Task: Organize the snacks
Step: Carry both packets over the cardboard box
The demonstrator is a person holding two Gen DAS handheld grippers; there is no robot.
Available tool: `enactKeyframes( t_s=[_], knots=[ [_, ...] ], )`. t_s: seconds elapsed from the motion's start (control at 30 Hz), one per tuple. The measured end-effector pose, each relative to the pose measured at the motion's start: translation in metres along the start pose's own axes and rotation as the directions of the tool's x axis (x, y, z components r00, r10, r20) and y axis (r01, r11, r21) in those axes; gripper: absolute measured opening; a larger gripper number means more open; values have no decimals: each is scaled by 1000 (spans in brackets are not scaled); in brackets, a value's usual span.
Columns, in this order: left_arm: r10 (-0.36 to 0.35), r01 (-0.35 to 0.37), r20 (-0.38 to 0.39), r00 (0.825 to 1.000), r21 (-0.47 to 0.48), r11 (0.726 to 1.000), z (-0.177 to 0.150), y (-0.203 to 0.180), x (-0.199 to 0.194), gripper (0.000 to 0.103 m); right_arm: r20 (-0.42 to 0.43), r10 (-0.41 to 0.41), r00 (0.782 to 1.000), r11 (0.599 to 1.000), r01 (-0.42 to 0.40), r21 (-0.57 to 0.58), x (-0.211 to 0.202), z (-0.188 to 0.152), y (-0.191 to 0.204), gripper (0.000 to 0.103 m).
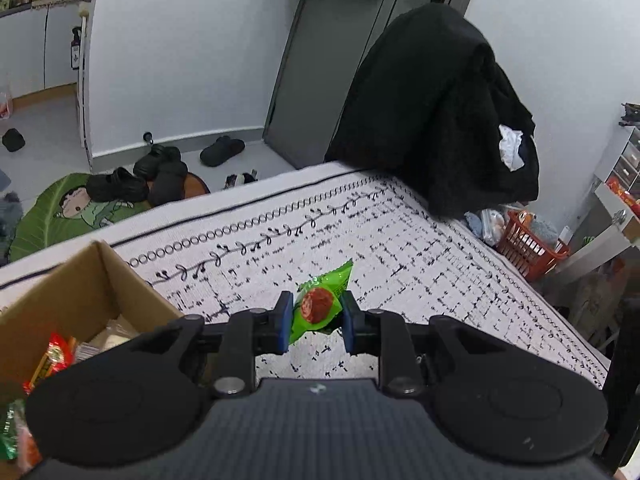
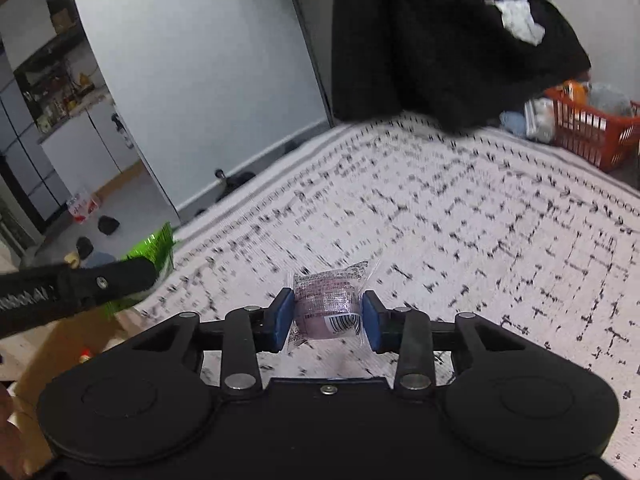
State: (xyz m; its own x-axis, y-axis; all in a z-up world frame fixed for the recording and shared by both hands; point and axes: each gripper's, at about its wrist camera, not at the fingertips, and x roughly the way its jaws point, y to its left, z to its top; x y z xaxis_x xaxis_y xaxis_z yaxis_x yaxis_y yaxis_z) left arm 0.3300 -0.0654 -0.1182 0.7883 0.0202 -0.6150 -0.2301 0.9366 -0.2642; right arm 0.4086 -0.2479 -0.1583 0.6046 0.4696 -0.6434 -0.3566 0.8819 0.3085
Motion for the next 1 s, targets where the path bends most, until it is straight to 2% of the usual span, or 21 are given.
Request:
enactKeyframes(
  t_s=[0.53,1.0],
  knots=[
    [91,-91,73,993,-6,996,12,17,-67,23,92,78,993,993,-70,-92,-67,-2,36,36],
    [138,-136,133,981,-24,990,22,43,-119,23,127,114,985,990,-101,-103,-81,1,59,36]
  ],
)
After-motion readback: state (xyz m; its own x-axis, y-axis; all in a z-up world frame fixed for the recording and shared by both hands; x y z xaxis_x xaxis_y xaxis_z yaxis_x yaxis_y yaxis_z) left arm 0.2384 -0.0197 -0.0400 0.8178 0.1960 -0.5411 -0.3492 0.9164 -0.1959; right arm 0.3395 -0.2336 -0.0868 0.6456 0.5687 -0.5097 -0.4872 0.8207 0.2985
